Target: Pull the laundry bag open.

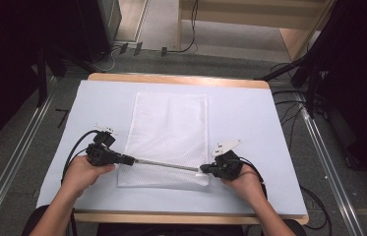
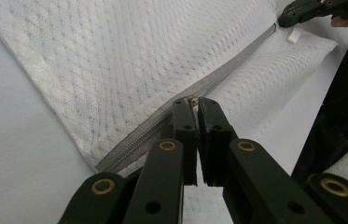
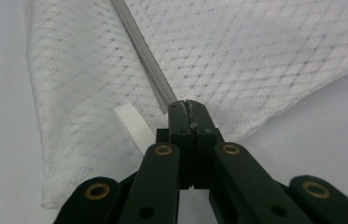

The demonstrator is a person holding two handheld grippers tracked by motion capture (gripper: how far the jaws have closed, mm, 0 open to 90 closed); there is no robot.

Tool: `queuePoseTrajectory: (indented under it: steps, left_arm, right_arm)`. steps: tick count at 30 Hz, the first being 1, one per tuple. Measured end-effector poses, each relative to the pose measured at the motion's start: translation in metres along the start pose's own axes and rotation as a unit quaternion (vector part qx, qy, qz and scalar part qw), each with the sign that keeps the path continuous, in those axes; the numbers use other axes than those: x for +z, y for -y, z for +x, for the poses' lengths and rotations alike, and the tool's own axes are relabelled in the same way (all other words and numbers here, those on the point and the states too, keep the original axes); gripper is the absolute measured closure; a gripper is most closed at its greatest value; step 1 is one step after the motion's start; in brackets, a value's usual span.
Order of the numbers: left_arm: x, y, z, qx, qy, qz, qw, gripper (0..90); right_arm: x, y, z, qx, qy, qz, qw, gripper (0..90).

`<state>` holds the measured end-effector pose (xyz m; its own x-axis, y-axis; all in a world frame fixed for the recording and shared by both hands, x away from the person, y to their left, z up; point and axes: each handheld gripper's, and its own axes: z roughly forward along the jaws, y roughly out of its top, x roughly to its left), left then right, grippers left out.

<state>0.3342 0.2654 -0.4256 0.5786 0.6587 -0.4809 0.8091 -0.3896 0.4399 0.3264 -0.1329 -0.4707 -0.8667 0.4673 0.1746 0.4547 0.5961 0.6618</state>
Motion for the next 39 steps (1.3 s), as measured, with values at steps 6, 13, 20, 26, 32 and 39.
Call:
queuePoseTrajectory:
  steps: [6, 13, 20, 26, 32, 39]
  left_arm:
    - [-0.008, 0.005, 0.008, -0.017, -0.005, -0.008, 0.9998, 88.2]
    - [-0.009, 0.01, 0.012, -0.017, -0.033, 0.005, 0.9993, 88.2]
    - [-0.024, 0.018, 0.028, -0.038, -0.056, -0.003, 0.9977, 88.2]
    - [-0.026, 0.023, 0.033, -0.04, -0.041, -0.003, 0.9984, 88.0]
    - [-0.027, 0.025, 0.033, -0.043, -0.029, -0.016, 0.9985, 87.7]
    - [-0.021, 0.025, 0.025, -0.021, -0.031, -0.002, 0.9993, 87.1]
  right_arm:
    - [0.0, 0.0, 0.0, 0.004, -0.003, 0.002, 1.0, 90.0]
    - [0.0, -0.001, -0.001, 0.002, -0.006, 0.003, 1.0, 90.0]
    - [0.0, -0.001, -0.002, 0.0, -0.009, 0.006, 0.9999, 90.0]
    - [0.0, -0.002, -0.002, 0.001, -0.01, 0.006, 0.9999, 90.0]
    - [0.0, -0.004, -0.002, 0.0, -0.009, 0.011, 0.9999, 90.0]
    - [-0.001, -0.005, -0.002, -0.014, 0.011, 0.013, 0.9998, 90.0]
